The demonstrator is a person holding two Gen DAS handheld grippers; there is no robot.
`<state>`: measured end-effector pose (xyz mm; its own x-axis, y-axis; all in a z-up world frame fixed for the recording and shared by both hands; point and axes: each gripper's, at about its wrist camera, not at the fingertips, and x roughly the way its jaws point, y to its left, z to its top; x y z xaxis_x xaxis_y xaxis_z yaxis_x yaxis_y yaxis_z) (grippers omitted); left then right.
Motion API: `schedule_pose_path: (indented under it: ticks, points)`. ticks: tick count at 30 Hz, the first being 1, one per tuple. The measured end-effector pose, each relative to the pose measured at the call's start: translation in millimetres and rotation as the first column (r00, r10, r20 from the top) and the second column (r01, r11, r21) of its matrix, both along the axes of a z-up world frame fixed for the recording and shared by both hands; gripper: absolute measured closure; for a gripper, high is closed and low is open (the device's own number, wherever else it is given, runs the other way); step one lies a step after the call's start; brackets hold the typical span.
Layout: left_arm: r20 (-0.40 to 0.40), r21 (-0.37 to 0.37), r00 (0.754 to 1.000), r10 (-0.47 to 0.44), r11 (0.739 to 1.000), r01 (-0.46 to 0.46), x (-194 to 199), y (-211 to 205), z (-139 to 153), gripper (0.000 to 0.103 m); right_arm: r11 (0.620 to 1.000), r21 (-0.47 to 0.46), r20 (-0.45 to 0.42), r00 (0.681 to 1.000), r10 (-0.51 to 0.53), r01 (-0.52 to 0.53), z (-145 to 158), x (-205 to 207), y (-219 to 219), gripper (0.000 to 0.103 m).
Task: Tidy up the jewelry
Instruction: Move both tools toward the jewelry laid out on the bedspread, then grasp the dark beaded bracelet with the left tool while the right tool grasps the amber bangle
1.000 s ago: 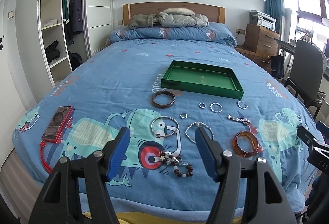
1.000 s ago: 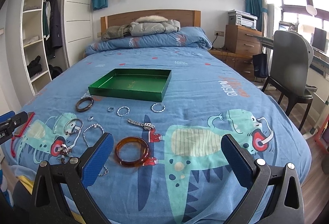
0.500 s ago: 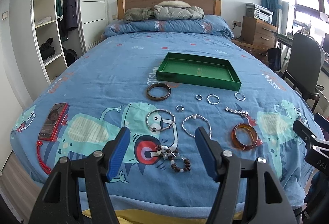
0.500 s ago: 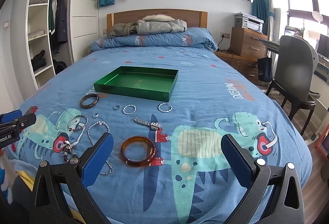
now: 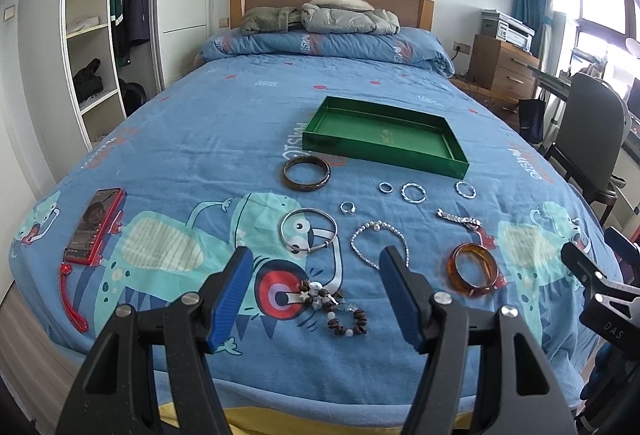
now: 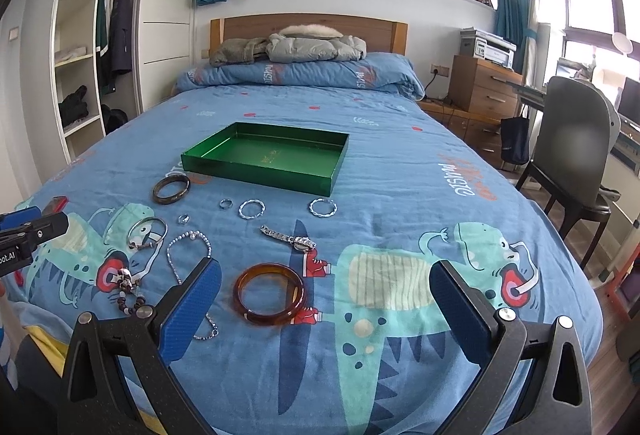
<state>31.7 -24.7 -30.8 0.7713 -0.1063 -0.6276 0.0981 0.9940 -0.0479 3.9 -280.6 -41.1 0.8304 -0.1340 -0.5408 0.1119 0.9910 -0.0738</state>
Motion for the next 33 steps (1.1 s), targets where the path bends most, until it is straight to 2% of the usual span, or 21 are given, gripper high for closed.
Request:
schedule_pose_path:
  ticks: [6,14,21,28,33]
  points:
    - [-0.025,-0.004,1.000,0.000,1.000,0.000,5.5,-0.7,-5.4,0.039,1.000,-0.002,0.001,1.000,0.011,-0.011,-0.1,3.3,1.5,0.002]
    - [-0.079,-0.035,0.996,0.032,0.999,-0.035,18.3,16.3,-20.0,0.039,0.998,0.045,-0.042,0.998,0.039,-0.037,-16.0,13.4,-4.6,0.019]
    - [-0.183,-0.103,0.983,0.007,0.994,-0.026,25.9,20.7,-52.2,0.039,0.991,0.100,-0.105,0.990,0.098,-0.088,-39.4,28.1,-7.4,0.039]
    - [-0.274,-0.137,0.961,-0.043,0.991,0.005,40.5,1.1,-85.3,0.039,0.985,0.131,-0.174,0.975,0.136,-0.114,-61.4,46.7,-13.5,0.046]
    - [-0.324,-0.149,0.945,-0.036,0.989,-0.014,55.0,-6.4,-103.0,0.040,0.980,0.143,-0.216,0.961,0.170,-0.141,-73.8,64.0,-14.9,0.050]
